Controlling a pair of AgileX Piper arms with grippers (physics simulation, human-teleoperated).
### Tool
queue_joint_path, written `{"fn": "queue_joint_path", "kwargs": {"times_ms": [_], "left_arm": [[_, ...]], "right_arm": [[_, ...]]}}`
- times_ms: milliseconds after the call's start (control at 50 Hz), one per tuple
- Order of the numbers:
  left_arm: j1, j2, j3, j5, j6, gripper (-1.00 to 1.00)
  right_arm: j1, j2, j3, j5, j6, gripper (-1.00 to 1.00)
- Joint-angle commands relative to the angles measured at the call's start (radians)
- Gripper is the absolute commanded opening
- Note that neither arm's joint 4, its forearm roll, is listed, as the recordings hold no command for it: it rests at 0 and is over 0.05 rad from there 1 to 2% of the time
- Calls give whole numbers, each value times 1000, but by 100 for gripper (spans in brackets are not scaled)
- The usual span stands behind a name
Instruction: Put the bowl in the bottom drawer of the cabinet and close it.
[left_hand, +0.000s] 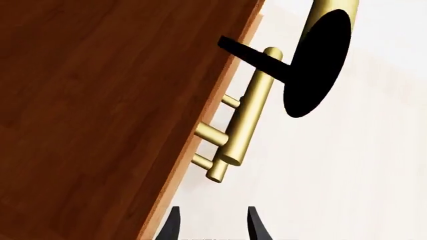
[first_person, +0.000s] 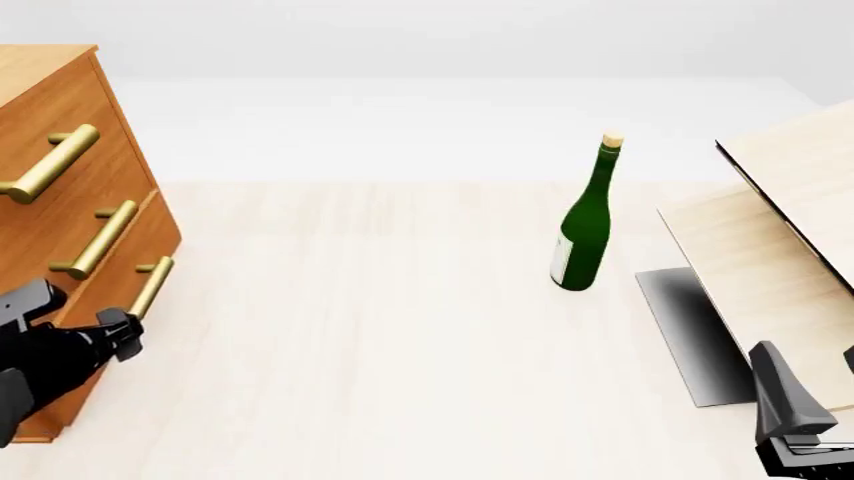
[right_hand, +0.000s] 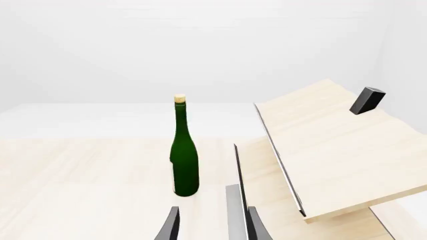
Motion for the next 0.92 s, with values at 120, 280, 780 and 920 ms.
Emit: {"fn": "queue_joint_path", "kwargs": {"times_ms": [120, 280, 780, 920], "left_arm": [[256, -59, 29, -57, 174, 100], [318, -133, 61, -82, 245, 100], [325, -149, 54, -94, 247, 100], [286, -162, 38, -65, 217, 100]], "right_arm": [[0, 0, 0, 0, 0, 100], [0, 0, 0, 0, 0, 100], [0, 0, 0, 0, 0, 100], [0, 0, 0, 0, 0, 100]]}}
